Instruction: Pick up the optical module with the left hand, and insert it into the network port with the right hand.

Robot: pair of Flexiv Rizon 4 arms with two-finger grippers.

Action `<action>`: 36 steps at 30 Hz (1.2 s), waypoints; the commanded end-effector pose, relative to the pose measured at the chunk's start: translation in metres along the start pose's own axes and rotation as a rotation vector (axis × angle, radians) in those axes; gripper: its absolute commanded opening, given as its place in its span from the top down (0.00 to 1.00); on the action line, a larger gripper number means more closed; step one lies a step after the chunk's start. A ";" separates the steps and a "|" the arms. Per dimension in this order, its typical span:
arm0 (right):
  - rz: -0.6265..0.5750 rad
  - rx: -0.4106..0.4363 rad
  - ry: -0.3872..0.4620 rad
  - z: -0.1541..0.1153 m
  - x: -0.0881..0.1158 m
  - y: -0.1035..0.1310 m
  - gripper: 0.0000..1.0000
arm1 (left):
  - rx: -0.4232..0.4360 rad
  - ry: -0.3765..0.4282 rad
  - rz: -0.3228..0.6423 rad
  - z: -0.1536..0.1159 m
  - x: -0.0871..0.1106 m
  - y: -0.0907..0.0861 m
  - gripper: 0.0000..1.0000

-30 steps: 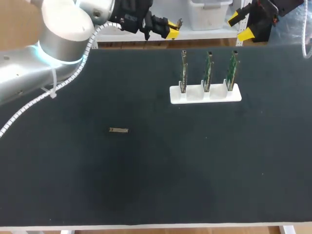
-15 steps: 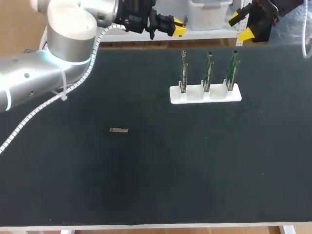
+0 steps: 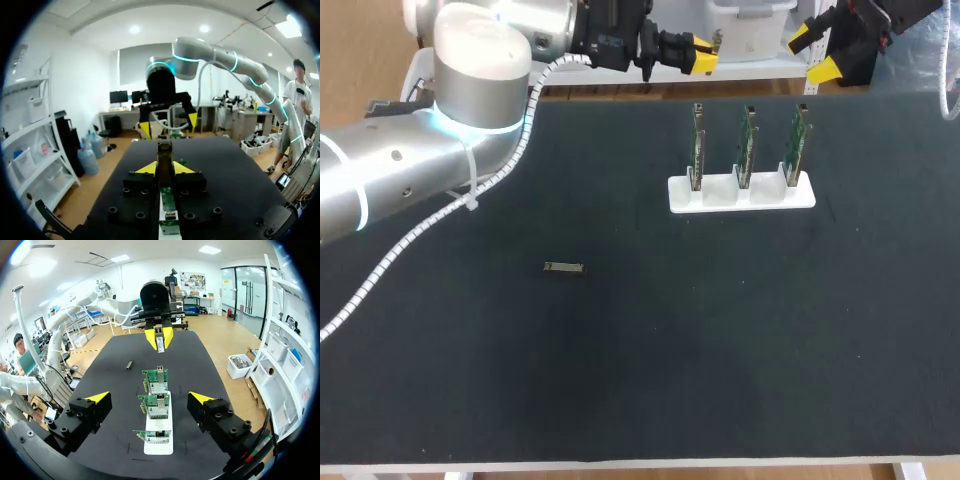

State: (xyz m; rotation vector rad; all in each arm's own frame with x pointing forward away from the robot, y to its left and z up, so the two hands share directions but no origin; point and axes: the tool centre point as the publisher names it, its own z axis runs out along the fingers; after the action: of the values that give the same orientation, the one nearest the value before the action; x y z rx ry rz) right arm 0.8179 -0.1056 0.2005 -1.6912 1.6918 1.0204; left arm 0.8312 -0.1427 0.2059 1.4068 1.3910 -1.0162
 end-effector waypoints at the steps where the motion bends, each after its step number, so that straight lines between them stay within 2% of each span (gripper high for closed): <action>1: 0.001 -0.082 0.000 -0.002 -0.001 -0.007 0.00 | 0.032 -0.013 -0.004 0.013 -0.001 0.010 1.00; 17: 0.001 -0.082 0.000 -0.002 -0.001 -0.007 0.00 | 0.107 -0.075 -0.046 0.039 0.002 0.010 1.00; 36: 0.001 -0.082 0.000 -0.002 -0.001 -0.007 0.00 | 0.079 -0.025 -0.067 0.034 0.003 0.008 1.00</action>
State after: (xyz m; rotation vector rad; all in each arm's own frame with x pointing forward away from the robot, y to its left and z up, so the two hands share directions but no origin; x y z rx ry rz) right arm 0.8179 -0.1056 0.2005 -1.6912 1.6917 1.0204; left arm 0.8422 -0.1736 0.1928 1.4065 1.3906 -1.1443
